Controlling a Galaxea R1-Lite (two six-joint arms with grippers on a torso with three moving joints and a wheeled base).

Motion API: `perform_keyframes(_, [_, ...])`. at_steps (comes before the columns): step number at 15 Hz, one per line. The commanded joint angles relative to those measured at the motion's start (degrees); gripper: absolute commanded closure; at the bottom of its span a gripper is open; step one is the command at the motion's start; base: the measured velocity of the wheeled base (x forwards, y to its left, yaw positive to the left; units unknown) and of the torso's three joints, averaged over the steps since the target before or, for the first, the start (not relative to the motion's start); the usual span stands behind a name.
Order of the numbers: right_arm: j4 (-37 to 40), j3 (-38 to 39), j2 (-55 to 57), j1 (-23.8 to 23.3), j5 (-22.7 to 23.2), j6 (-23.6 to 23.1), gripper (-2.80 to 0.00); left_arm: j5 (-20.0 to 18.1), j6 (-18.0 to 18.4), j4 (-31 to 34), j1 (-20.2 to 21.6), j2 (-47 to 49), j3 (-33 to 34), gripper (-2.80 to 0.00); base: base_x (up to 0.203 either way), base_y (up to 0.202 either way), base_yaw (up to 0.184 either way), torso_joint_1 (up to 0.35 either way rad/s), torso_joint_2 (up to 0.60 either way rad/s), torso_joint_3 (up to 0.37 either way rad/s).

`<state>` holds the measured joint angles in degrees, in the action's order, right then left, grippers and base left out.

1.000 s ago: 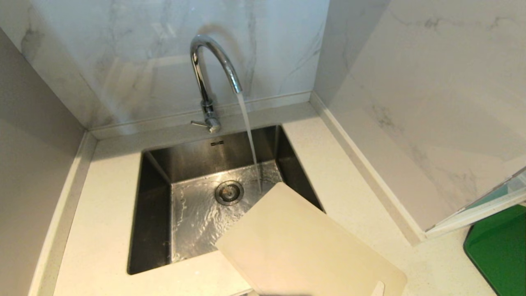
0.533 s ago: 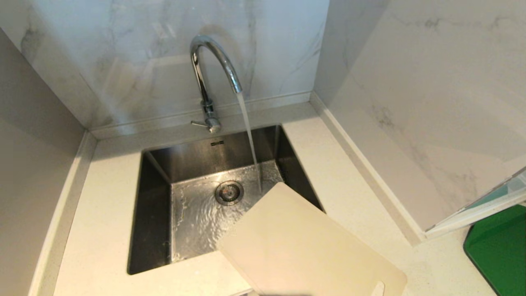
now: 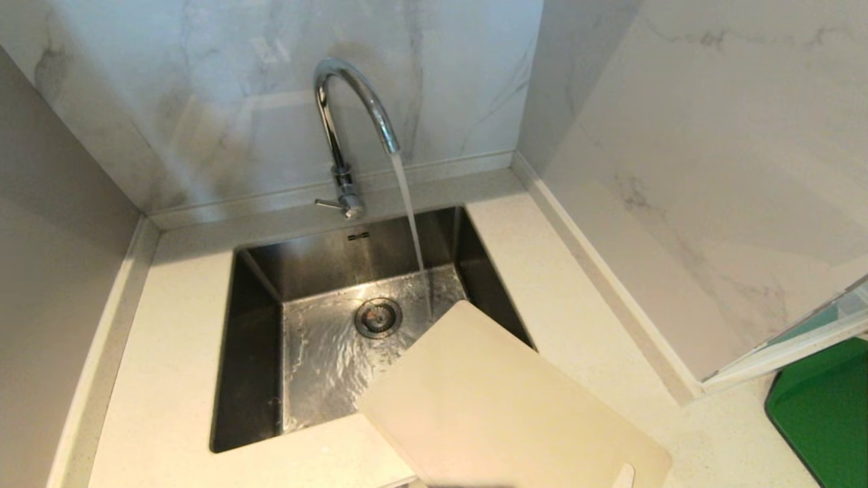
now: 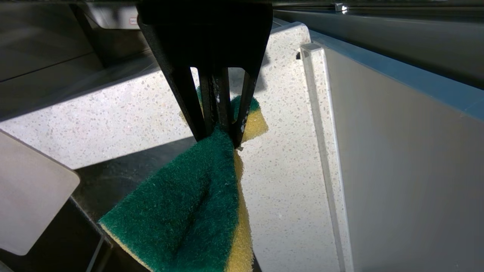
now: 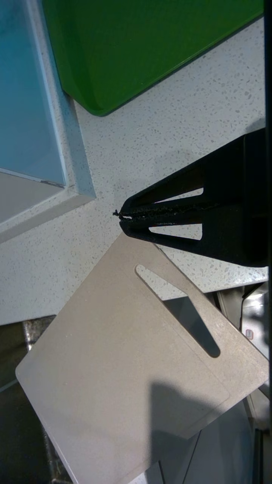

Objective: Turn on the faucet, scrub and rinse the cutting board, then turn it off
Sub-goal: Pick up the cutting board

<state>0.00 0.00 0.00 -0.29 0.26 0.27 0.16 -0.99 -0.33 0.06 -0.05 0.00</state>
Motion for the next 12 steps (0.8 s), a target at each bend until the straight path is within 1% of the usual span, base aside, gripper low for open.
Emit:
perform_keyframes(1, [0.0, 0.1, 0.0, 0.0, 0.0, 0.0, 0.00, 0.0, -0.1, 0.0, 0.0, 0.0, 0.1, 0.00, 0.000, 0.000, 0.000, 0.000, 0.00, 0.000])
perform_keyframes(12, [0.0, 0.1, 0.0, 0.0, 0.0, 0.1, 0.00, -0.1, 0.4, -0.1, 0.0, 0.0, 0.1, 0.00, 0.000, 0.000, 0.000, 0.000, 0.00, 0.000])
